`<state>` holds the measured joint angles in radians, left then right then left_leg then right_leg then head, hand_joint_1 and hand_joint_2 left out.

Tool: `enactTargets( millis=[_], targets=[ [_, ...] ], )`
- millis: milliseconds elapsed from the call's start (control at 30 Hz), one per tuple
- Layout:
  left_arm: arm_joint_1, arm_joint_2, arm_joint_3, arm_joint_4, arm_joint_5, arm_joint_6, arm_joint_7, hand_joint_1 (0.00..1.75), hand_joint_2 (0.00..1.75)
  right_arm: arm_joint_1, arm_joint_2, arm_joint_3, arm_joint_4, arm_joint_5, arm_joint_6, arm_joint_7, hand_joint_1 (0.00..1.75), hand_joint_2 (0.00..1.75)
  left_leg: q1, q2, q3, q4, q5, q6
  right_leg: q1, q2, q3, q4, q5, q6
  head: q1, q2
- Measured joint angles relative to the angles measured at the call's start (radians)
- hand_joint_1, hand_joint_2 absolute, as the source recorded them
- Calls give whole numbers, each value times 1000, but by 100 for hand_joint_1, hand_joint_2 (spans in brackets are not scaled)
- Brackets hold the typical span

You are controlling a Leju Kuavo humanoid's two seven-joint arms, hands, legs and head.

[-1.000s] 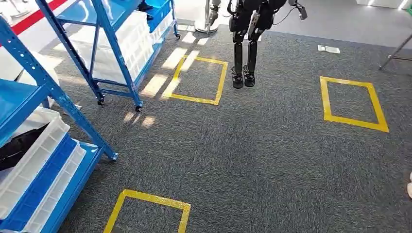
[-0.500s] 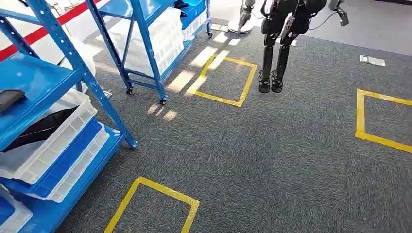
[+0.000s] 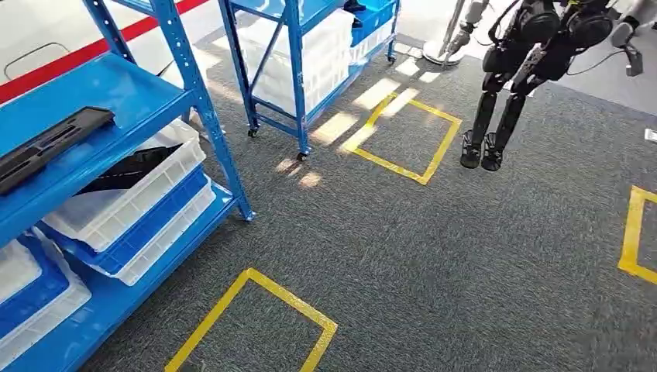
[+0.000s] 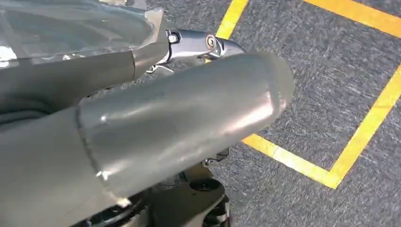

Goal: Take the parts from the cabinet and place them on the table.

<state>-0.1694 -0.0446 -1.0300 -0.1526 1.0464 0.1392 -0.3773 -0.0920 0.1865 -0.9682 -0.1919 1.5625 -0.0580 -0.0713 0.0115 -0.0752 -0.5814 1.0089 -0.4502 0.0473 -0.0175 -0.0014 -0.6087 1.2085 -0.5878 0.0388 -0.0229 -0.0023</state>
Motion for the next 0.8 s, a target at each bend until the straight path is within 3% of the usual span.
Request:
enactTargets(
  millis=[33,67,100,133,233,267,300,333,400,433,467,500,533,567,600,633,667,767,800],
  targets=[
    [-1,-1,0,0,0,0,0,0,0,-1,0,0,0,0,0,0,0,0,4,-14,1,3,-1,-5,-8,14,43,-94,42,14,0,0],
    [-1,-2,0,0,0,0,0,0,0,0,0,0,0,0,0,0,0,0,5,-25,-1,6,-3,-13,-16,47,75,-166,69,23,0,0],
    [-1,1,0,0,0,0,0,0,0,0,3,0,3,0,0,0,0,0,-1,-36,-6,14,-6,-23,-14,86,74,-179,64,20,6,0],
    [0,1,0,0,0,0,0,0,0,-1,2,0,2,0,0,0,0,0,-2,-43,-12,15,-5,-27,-10,67,73,-182,70,4,5,0],
    [5,5,0,0,0,0,1,0,0,-3,2,0,3,0,0,0,0,0,4,-65,-22,11,5,-40,-11,41,76,-181,77,-15,3,0],
    [7,4,0,0,0,0,1,0,0,-4,3,1,2,0,0,0,0,0,4,-22,-25,24,-7,-43,-13,30,78,-183,80,-23,1,0],
    [5,3,0,0,0,0,0,0,0,-4,4,1,2,0,0,0,0,0,0,38,-47,75,-42,-48,-10,17,78,-183,78,-31,-8,0],
    [2,2,0,0,0,0,0,0,0,-3,4,1,3,0,0,0,0,0,1,52,-69,121,-69,-49,-5,7,77,-183,77,-39,-8,0],
    [0,1,-1,0,-1,-1,0,0,0,2,2,1,2,0,0,3,0,0,2,65,-150,290,-143,-52,3,-29,76,-183,73,-47,-7,0],
    [1,0,-1,0,-1,-2,0,0,0,2,2,1,2,0,0,4,0,0,2,67,-165,321,-146,-52,6,-41,75,-183,72,-49,-7,0],
    [2,-1,-1,0,-1,-2,0,0,0,1,2,1,2,0,0,5,0,0,1,68,-157,307,-128,-48,9,-54,76,-183,71,-50,-7,0],
    [3,-1,-1,0,-1,-2,0,0,0,0,2,1,2,0,0,5,0,0,0,71,-127,252,-94,-42,12,-66,78,-183,70,-52,-8,0],
    [2,0,-1,0,-1,-2,1,0,0,-1,3,1,2,0,0,5,0,0,-3,81,-78,165,-53,-33,16,-78,82,-183,68,-54,-7,0],
    [0,0,-1,0,-1,-2,0,0,0,-2,3,1,2,0,0,5,0,0,-10,107,-29,79,-20,-20,18,-89,85,-183,66,-56,-8,0],
    [-1,0,-1,0,0,-2,1,0,0,-2,5,1,2,0,0,5,0,0,-16,141,-9,41,-19,-11,18,-93,87,-184,66,-57,-7,0],
    [-3,1,-1,0,0,-1,1,0,0,-2,6,1,2,0,0,5,0,0,-22,161,-6,32,-30,-8,20,-97,87,-183,65,-56,-5,0],
    [-6,1,-1,0,0,-1,0,0,0,-3,6,1,2,0,1,5,0,0,-25,151,-7,27,-25,-10,28,-109,85,-183,61,-50,-5,0],
    [-2,2,-2,0,1,0,-1,0,0,-7,10,2,2,-1,1,5,0,0,-31,117,-12,20,-21,-2,25,-138,92,-188,60,-44,-8,0],
    [-2,0,-2,0,1,0,0,0,0,-10,9,2,2,-1,0,5,0,0,-12,102,3,-3,-6,4,35,-133,86,-183,52,-39,-6,0]
  ],
)
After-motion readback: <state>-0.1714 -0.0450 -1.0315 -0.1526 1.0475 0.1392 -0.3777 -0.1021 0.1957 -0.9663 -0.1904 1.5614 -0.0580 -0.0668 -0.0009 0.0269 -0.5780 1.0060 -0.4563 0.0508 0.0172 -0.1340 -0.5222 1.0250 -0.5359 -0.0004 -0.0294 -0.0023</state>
